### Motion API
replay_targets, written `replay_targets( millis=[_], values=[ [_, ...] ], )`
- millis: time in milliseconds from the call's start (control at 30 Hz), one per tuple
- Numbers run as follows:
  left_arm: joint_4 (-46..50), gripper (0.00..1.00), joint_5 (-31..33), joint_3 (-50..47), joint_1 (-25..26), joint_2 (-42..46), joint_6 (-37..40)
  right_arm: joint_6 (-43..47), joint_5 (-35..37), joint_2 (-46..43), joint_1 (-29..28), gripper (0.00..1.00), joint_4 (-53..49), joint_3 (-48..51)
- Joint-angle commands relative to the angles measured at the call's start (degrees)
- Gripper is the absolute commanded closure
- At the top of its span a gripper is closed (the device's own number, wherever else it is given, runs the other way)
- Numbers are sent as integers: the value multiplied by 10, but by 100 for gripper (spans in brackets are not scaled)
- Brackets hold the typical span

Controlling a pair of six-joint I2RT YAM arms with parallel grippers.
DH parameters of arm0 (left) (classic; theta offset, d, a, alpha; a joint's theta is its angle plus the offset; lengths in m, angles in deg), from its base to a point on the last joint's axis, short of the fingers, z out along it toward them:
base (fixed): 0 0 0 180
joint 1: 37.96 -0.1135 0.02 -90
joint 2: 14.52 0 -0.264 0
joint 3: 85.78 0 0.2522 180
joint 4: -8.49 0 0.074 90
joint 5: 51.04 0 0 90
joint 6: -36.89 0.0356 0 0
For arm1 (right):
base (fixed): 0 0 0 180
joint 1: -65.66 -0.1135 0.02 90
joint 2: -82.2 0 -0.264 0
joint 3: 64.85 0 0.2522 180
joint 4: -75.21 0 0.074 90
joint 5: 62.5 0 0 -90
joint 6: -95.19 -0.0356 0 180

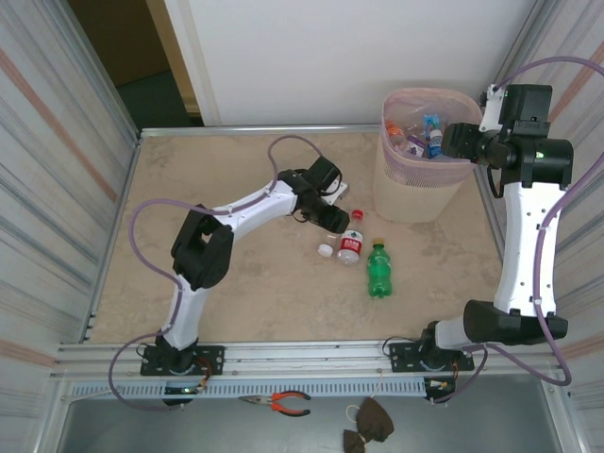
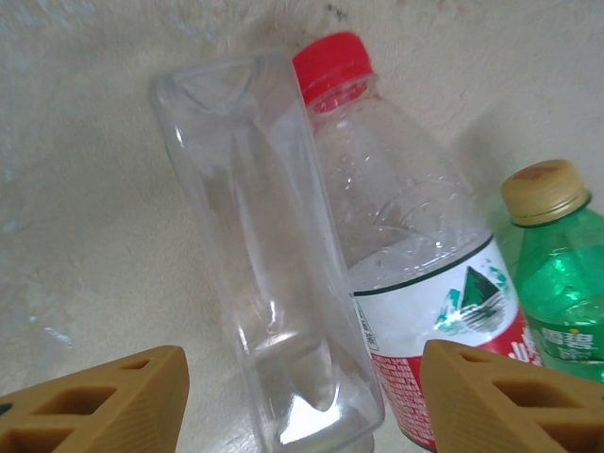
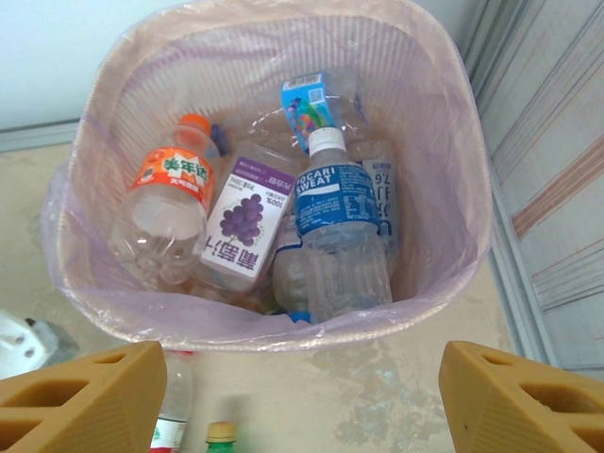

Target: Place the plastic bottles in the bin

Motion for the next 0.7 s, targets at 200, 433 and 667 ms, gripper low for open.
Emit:
replay_targets(
  millis=[200,433,667],
  values=[
    [13,34,4,7,6,-30,-15,-6,-15,-20,5,25,15,13],
    [17,42,15,1,7,-40,-14,-6,-17,-24,5,26,18,20],
    [20,50,21,-3,7,-34,-11,-6,-21,-27,4,27,21,23]
  ],
)
